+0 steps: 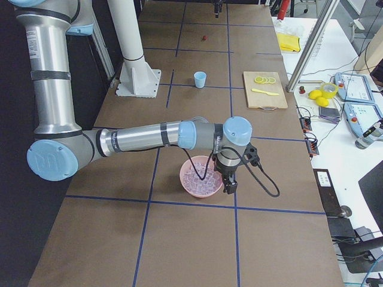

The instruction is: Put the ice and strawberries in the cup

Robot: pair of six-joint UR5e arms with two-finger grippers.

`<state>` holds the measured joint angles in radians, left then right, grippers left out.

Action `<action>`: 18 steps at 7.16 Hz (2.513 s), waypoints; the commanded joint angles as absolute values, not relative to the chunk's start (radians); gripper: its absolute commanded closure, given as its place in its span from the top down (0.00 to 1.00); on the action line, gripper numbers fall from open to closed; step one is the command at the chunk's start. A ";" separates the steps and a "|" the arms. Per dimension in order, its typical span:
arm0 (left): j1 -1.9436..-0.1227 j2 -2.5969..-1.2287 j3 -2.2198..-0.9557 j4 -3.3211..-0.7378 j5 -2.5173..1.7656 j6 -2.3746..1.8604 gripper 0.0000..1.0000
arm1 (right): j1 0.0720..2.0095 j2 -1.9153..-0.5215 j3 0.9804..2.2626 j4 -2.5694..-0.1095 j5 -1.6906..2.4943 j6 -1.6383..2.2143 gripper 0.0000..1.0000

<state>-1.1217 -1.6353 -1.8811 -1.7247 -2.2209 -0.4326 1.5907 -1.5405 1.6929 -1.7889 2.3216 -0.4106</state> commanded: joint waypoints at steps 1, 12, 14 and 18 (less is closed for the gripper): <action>-1.017 -1.577 -1.873 -1.885 -2.146 -0.622 1.00 | 1.637 -1.606 1.687 -1.789 2.316 -0.390 0.99; -0.830 -1.485 -1.703 -2.214 -2.060 -0.882 0.96 | 1.637 -1.646 1.698 -1.730 2.304 -0.321 0.99; -0.828 -1.474 -1.703 -2.210 -2.060 -0.879 0.39 | 1.637 -1.646 1.701 -1.730 2.304 -0.319 0.99; -0.827 -1.471 -1.721 -2.207 -2.063 -0.867 0.00 | 1.637 -1.647 1.701 -1.730 2.303 -0.319 0.99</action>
